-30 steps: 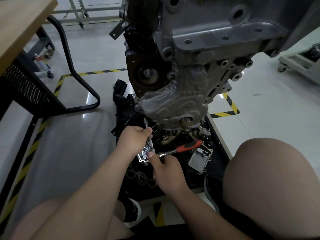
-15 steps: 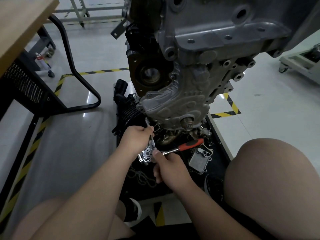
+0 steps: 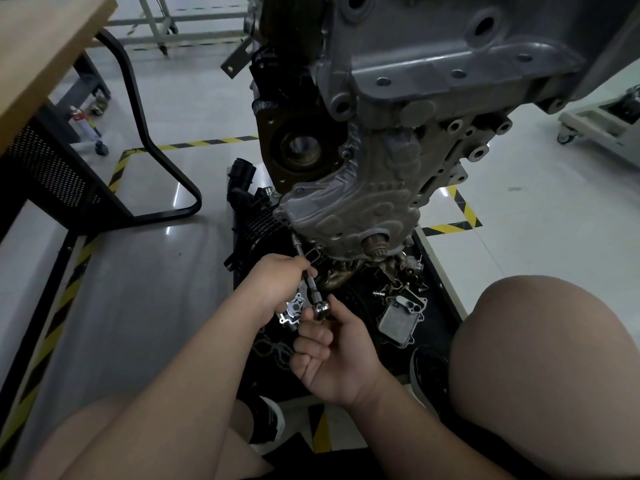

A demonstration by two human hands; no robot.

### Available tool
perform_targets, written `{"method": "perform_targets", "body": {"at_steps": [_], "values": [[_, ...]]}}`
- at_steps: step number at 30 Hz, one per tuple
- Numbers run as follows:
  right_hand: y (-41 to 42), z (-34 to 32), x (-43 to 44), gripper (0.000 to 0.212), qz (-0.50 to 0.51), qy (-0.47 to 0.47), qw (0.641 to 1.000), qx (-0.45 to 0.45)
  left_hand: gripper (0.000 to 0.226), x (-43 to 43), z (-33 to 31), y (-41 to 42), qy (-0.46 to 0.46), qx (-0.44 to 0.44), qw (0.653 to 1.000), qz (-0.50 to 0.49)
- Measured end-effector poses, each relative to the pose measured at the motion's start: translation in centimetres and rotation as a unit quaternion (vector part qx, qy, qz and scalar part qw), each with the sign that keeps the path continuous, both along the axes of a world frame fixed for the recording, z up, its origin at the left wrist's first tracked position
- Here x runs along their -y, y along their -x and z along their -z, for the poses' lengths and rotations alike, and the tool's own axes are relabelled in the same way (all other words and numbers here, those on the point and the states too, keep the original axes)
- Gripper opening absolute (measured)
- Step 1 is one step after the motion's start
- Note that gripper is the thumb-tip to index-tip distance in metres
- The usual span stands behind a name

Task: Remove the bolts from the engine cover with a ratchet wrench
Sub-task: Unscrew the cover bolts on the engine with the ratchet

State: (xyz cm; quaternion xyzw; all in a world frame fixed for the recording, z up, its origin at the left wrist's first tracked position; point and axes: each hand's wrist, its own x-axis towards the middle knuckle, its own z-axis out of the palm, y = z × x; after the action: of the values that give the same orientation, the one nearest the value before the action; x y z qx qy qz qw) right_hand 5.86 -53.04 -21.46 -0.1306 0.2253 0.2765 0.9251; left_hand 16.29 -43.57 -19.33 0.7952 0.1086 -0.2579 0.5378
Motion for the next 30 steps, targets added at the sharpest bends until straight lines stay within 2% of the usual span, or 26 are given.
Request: {"method": "perform_targets", "body": {"at_steps": [3, 7, 10, 13, 17, 21, 23, 26, 27, 28, 29, 30], "values": [[0.0, 0.1, -0.1, 0.056, -0.004, -0.013, 1.000, -0.003, 0.028, 0.1, 0.1, 0.0, -0.005, 0.025, 1.000, -0.005], [-0.1, -0.3, -0.2, 0.058, -0.018, 0.045, 0.999, 0.001, 0.031, 0.1, 0.3, 0.1, -0.026, 0.067, 0.997, -0.008], [-0.1, -0.5, -0.5, 0.054, -0.034, 0.140, 0.990, 0.005, 0.034, -0.1, 0.3, 0.2, -0.028, 0.082, 0.996, -0.006], [-0.2, -0.3, -0.7, 0.051, -0.058, 0.295, 0.953, 0.033, 0.035, -0.2, 0.3, 0.3, -0.043, 0.101, 0.994, 0.001], [0.0, 0.1, -0.2, 0.050, -0.070, 0.530, 0.837, 0.119, 0.035, -0.4, 0.4, 0.3, -0.060, 0.115, 0.992, 0.010], [0.1, 0.2, 0.7, 0.052, -0.065, 0.651, 0.733, 0.186, 0.038, -0.5, 0.7, 0.2, -0.074, 0.128, 0.989, 0.013], [0.0, 0.1, 1.1, 0.052, -0.082, 0.723, 0.652, 0.213, 0.039, -0.5, 0.8, 0.1, -0.077, 0.130, 0.988, 0.012], [-0.4, -0.2, 1.4, 0.047, -0.133, 0.822, 0.496, 0.247, 0.038, -0.4, 0.7, 0.1, -0.073, 0.129, 0.989, 0.018], [-0.5, -0.2, 1.5, 0.047, -0.144, 0.839, 0.458, 0.255, 0.037, -0.5, 0.6, 0.2, -0.072, 0.129, 0.989, 0.020], [-0.6, -0.1, 1.5, 0.047, -0.146, 0.847, 0.439, 0.261, 0.036, -0.5, 0.6, 0.2, -0.072, 0.130, 0.989, 0.021], [-0.7, 0.0, 1.6, 0.048, -0.142, 0.845, 0.443, 0.263, 0.036, -0.5, 0.6, 0.2, -0.072, 0.131, 0.989, 0.021], [-0.6, 0.0, 1.6, 0.050, -0.130, 0.826, 0.482, 0.260, 0.035, -0.5, 0.6, 0.2, -0.073, 0.132, 0.988, 0.021]]}}
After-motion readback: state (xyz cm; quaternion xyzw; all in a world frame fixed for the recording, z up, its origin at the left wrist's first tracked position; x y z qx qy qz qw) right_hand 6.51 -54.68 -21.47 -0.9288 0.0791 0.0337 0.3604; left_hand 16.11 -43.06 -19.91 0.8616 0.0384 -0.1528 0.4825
